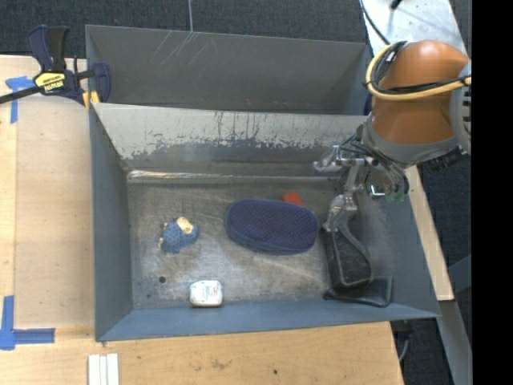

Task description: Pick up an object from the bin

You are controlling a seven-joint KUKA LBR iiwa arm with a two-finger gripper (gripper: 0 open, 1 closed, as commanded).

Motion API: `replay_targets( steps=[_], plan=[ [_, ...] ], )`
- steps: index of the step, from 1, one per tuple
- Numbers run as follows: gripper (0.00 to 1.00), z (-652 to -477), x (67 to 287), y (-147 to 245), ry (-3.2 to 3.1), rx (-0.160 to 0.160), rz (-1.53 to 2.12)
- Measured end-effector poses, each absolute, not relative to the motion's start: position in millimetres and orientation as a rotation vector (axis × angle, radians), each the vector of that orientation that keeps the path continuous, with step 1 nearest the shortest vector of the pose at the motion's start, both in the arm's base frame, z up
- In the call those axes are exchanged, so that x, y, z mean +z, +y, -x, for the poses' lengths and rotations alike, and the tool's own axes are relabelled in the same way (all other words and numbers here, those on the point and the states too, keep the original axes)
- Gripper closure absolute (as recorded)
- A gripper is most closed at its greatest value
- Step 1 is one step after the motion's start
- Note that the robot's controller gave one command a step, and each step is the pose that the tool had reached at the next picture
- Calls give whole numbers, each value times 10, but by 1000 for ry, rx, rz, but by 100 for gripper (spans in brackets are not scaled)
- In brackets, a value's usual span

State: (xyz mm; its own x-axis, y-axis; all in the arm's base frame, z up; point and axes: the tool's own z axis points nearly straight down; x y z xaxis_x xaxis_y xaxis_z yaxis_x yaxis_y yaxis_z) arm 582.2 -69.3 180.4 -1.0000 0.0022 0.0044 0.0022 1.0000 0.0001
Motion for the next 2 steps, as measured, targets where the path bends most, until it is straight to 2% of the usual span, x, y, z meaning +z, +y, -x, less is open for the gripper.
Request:
replay_targets(
  steps=[1, 2],
  plan=[
    [0, -5957, 873, -516, -3154, 5, -100],
    [0, -6057, 1022, 72, -3145, -3, -173]
  ],
)
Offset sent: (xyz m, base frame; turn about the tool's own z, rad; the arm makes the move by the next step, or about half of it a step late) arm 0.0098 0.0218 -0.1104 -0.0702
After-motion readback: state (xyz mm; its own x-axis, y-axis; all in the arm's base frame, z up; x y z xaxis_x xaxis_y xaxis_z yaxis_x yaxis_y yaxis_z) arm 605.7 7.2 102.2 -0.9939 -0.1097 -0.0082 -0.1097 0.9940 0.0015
